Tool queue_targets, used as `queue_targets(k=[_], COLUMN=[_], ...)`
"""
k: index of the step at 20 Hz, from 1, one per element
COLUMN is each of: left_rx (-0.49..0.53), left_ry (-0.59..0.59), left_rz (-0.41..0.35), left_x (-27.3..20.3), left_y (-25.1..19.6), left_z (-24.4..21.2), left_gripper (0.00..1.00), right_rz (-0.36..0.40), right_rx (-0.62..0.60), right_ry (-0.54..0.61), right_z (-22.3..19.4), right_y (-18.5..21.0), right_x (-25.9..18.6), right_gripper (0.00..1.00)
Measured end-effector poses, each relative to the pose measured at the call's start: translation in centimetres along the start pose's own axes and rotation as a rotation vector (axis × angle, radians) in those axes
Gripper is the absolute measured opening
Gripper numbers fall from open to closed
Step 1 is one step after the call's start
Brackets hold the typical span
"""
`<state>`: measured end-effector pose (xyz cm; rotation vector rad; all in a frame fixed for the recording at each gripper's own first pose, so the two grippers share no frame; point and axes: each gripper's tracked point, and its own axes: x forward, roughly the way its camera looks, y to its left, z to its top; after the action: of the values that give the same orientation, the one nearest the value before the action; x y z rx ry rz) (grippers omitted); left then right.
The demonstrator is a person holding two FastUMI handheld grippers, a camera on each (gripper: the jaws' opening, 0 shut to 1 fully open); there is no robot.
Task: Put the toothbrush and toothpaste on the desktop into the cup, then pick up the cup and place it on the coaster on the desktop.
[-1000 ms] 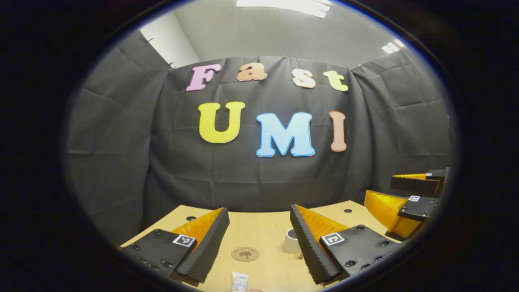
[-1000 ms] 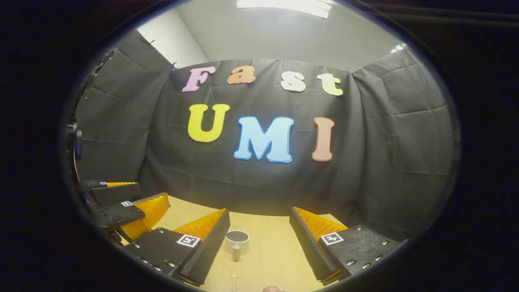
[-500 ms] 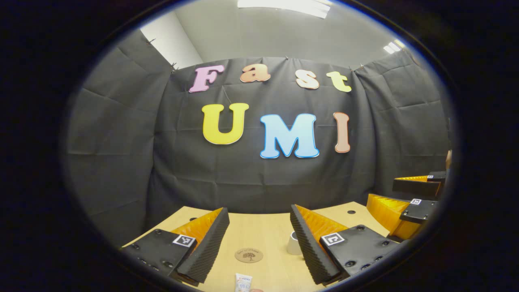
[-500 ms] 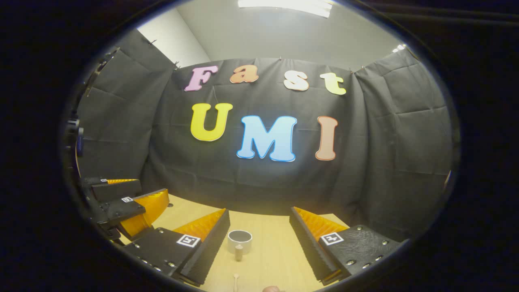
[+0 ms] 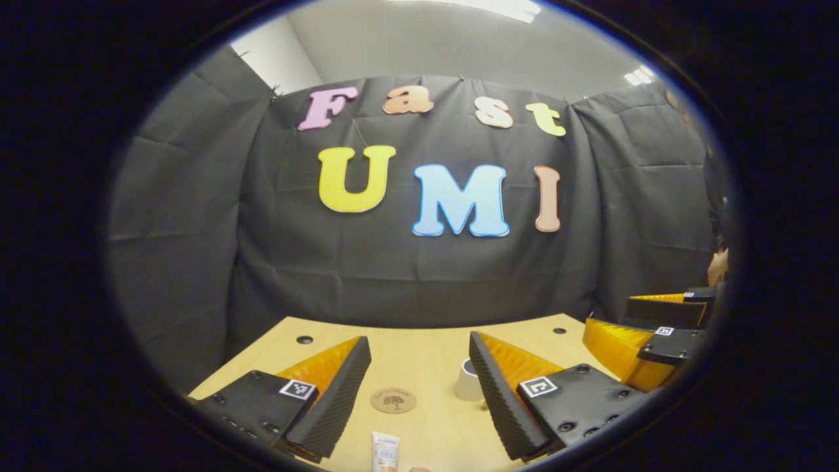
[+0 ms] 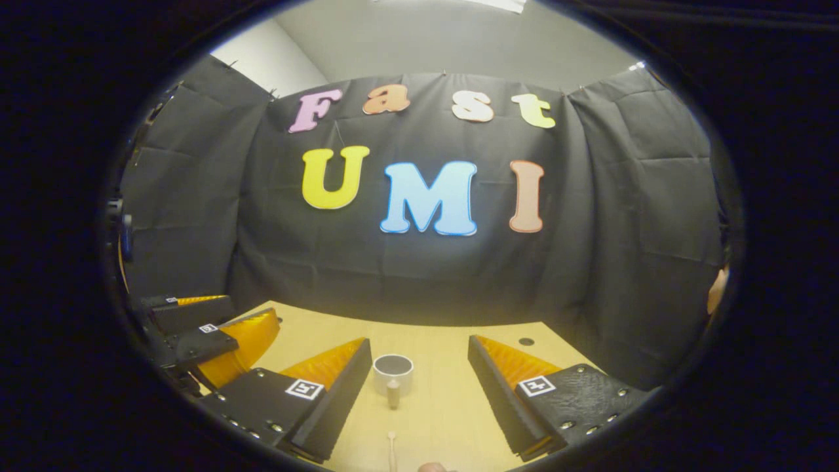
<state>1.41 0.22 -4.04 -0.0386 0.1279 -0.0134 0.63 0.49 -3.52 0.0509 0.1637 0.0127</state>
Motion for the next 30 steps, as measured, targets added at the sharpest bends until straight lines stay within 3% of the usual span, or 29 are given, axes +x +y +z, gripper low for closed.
queue_targets(k=[6,15,24,30], left_rx=[0.000,0.067,0.036,0.006], left_ry=[0.259,0.584,0.882,1.012], left_rz=[-0.007,-0.026,0.029,0.072], left_x=[1.8,3.6,1.5,0.5], left_y=[0.7,1.9,5.1,6.8], left_z=[-7.6,-16.3,-24.0,-28.0], left_gripper=[0.96,0.97,0.98,0.99], right_rz=[0.032,0.070,0.098,0.124], right_rx=[0.012,0.022,0.045,0.045], right_ry=[0.265,0.540,0.789,0.975], right_z=[-7.7,-15.5,-21.4,-24.7], right_y=[0.9,2.3,3.5,4.2], right_x=[1.0,1.7,0.6,-1.2], right_gripper=[0.92,0.93,0.93,0.94])
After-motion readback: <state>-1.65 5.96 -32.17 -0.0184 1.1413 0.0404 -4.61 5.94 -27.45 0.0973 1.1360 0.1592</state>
